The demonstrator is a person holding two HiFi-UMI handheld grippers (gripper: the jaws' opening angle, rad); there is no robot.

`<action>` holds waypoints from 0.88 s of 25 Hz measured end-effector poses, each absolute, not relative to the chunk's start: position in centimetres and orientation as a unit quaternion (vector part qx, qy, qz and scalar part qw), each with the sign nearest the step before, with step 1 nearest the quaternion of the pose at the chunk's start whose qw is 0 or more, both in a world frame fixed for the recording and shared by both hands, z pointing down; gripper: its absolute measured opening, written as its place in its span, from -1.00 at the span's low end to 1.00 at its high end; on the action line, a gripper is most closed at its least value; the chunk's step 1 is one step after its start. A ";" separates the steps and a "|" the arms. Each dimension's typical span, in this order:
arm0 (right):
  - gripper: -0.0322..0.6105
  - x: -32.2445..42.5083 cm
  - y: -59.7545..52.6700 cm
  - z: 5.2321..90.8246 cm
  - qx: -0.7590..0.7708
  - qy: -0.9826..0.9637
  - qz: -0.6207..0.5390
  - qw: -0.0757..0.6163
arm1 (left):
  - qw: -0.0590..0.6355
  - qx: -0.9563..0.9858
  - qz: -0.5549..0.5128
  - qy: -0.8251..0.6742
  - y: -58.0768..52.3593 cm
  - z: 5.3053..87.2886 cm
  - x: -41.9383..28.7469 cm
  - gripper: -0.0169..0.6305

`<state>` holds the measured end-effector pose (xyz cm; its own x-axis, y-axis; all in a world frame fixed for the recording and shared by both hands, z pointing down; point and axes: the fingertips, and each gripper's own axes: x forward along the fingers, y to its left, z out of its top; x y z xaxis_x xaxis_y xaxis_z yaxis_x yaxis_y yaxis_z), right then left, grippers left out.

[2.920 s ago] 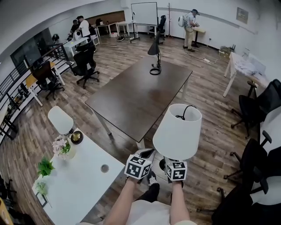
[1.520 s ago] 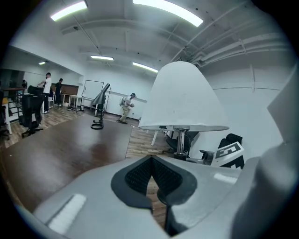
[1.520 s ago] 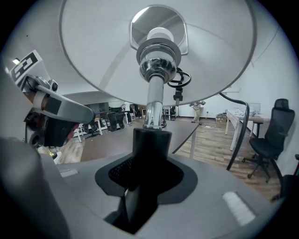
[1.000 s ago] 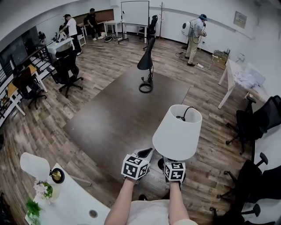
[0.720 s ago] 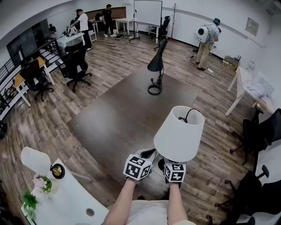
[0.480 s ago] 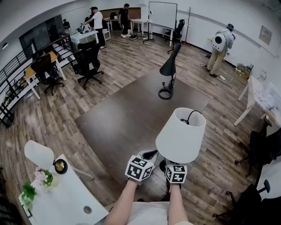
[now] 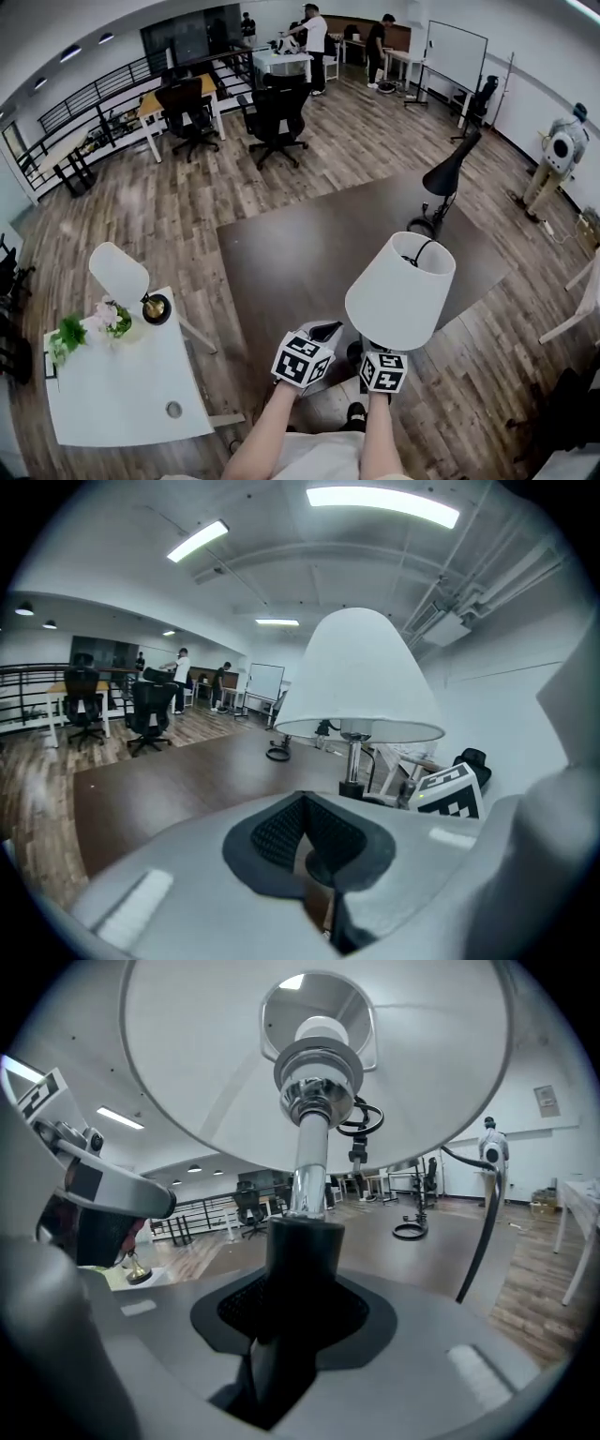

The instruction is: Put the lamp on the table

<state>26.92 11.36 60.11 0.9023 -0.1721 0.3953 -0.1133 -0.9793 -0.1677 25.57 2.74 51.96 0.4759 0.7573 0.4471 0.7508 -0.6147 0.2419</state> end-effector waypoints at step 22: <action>-0.42 29.9 12.5 59.4 -0.932 0.287 -0.219 0.005 | 0.102 0.941 0.236 0.219 4.0 51.3 24.5 -0.95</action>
